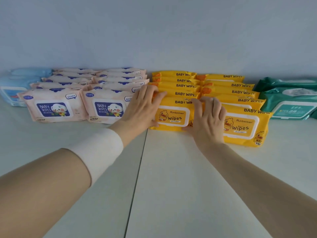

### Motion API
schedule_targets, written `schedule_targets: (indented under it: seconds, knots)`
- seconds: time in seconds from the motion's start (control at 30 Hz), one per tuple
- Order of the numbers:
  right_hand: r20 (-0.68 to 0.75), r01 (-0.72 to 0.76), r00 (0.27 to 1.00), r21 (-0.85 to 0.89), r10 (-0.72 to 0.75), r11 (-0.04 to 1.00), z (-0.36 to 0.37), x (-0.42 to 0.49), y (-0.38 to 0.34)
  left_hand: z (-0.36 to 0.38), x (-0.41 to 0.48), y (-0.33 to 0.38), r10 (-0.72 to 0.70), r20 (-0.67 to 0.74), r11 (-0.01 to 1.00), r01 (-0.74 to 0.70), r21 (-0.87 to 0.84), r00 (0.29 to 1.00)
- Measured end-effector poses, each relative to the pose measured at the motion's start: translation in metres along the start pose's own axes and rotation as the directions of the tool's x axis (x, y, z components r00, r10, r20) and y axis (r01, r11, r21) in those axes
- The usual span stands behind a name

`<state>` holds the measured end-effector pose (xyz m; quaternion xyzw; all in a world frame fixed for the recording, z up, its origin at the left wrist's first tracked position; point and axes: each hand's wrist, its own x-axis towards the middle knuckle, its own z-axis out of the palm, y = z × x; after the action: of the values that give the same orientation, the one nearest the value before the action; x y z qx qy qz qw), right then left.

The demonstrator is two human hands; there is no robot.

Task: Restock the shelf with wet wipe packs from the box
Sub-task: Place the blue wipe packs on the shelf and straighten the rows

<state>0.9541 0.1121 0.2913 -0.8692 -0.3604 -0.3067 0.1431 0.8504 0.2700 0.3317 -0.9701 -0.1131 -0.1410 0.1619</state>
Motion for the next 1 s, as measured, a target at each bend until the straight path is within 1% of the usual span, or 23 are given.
schedule_targets:
  seconds: [0.1,0.17,0.2,0.23,0.27,0.3,0.33,0.37,0.43,0.53,0.63,0.7,0.8,0.9,1.0]
  knots:
    - [-0.034,-0.041,0.999,0.049,0.042,0.998,0.001,-0.003,-0.002,-0.007,0.009,-0.008,0.009,0.145,0.997,0.003,-0.081,0.989]
    - [-0.034,-0.067,0.997,0.180,0.074,0.981,-0.013,-0.012,-0.005,-0.018,0.018,-0.017,0.019,0.202,0.993,0.005,-0.118,0.979]
    - [0.008,-0.104,0.994,0.270,0.106,0.957,-0.022,-0.018,-0.005,-0.023,0.023,-0.023,0.026,0.217,0.993,-0.001,-0.118,0.976]
    - [0.117,-0.184,0.981,0.359,0.152,0.915,-0.030,-0.022,-0.006,-0.027,0.027,-0.029,0.035,0.232,0.994,-0.011,-0.106,0.972]
    - [0.267,-0.300,0.942,0.412,0.201,0.860,-0.034,-0.026,-0.006,-0.030,0.031,-0.034,0.046,0.256,0.996,-0.025,-0.085,0.966]
    - [0.417,-0.431,0.871,0.400,0.258,0.809,-0.032,-0.030,-0.007,-0.032,0.033,-0.036,0.059,0.291,0.997,-0.043,-0.062,0.955]
    - [0.513,-0.526,0.801,0.353,0.310,0.774,-0.027,-0.030,-0.009,-0.032,0.035,-0.037,0.073,0.331,0.997,-0.061,-0.047,0.941]
    - [0.552,-0.583,0.755,0.319,0.354,0.747,-0.021,-0.028,-0.011,-0.032,0.036,-0.035,0.084,0.362,0.996,-0.074,-0.043,0.928]
    - [0.568,-0.645,0.710,0.287,0.416,0.708,-0.008,-0.020,-0.017,-0.029,0.038,-0.031,0.092,0.386,0.995,-0.074,-0.062,0.918]
    - [0.598,-0.691,0.671,0.289,0.438,0.662,0.006,-0.010,-0.025,-0.024,0.041,-0.032,0.090,0.360,0.993,-0.058,-0.098,0.929]
    - [0.605,-0.712,0.659,0.307,0.448,0.632,0.011,-0.002,-0.025,-0.020,0.044,-0.033,0.073,0.324,0.993,-0.038,-0.115,0.943]
    - [0.611,-0.723,0.648,0.306,0.455,0.620,0.011,0.000,-0.025,-0.020,0.044,-0.032,0.067,0.330,0.992,-0.027,-0.126,0.942]
    - [0.618,-0.707,0.662,0.324,0.425,0.629,0.008,-0.002,-0.023,-0.021,0.042,-0.032,0.089,0.357,0.987,-0.035,-0.154,0.930]
    - [0.654,-0.720,0.633,0.300,0.415,0.626,0.008,0.002,-0.023,-0.019,0.042,-0.033,0.088,0.348,0.985,-0.031,-0.168,0.933]
    - [0.663,-0.734,0.601,0.237,0.447,0.636,0.011,0.008,-0.026,-0.015,0.044,-0.032,0.089,0.326,0.985,-0.034,-0.170,0.941]
